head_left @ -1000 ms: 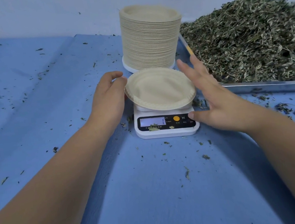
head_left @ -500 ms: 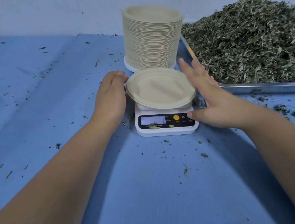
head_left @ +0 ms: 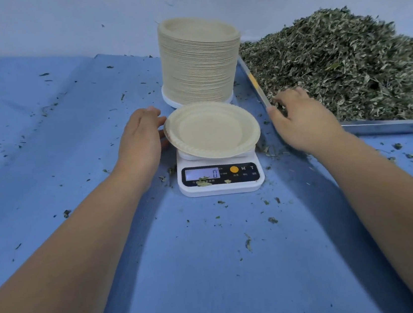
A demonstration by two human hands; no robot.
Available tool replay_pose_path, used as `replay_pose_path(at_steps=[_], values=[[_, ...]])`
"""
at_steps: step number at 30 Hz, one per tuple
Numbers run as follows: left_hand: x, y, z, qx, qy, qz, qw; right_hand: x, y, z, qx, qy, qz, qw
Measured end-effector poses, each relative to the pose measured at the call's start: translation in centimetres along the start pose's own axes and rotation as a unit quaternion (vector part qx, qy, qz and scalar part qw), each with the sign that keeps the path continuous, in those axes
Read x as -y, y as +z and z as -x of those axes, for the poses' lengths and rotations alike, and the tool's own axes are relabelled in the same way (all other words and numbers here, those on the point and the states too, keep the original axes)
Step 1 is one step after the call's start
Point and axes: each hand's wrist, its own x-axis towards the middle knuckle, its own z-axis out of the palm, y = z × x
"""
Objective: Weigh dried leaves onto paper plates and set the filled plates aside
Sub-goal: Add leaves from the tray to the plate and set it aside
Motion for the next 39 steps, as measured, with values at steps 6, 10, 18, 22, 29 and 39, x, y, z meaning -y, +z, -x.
replay_pose_path(at_steps=[6,10,18,22,29,39], values=[[0.0,-0.2,-0.2,0.001,-0.009,-0.002,1.000,-0.8,0.5,-5.5,0.157,0.089,0.043,0.983],[0.2,0.0,-0.1,-0.001,0.014,-0.043,0.999,-1.7,0.6,-7.0,0.134,0.123,0.132,0.974],[0.3,0.0,-0.1,0.000,0.017,0.001,1.000,-1.1,0.1,-7.3,0.225,0.102,0.162,0.955],[0.3,0.0,0.0,-0.002,0.031,-0.009,0.999,-0.6,-1.0,-6.9,0.241,0.099,0.130,0.957],[0.3,0.0,0.1,-0.010,0.046,-0.020,0.999,-0.6,-3.3,-5.4,0.095,0.027,0.069,0.993],[0.0,-0.1,0.3,-0.016,0.033,0.006,0.999,-2.1,-0.1,-7.6,0.255,0.017,0.153,0.955]])
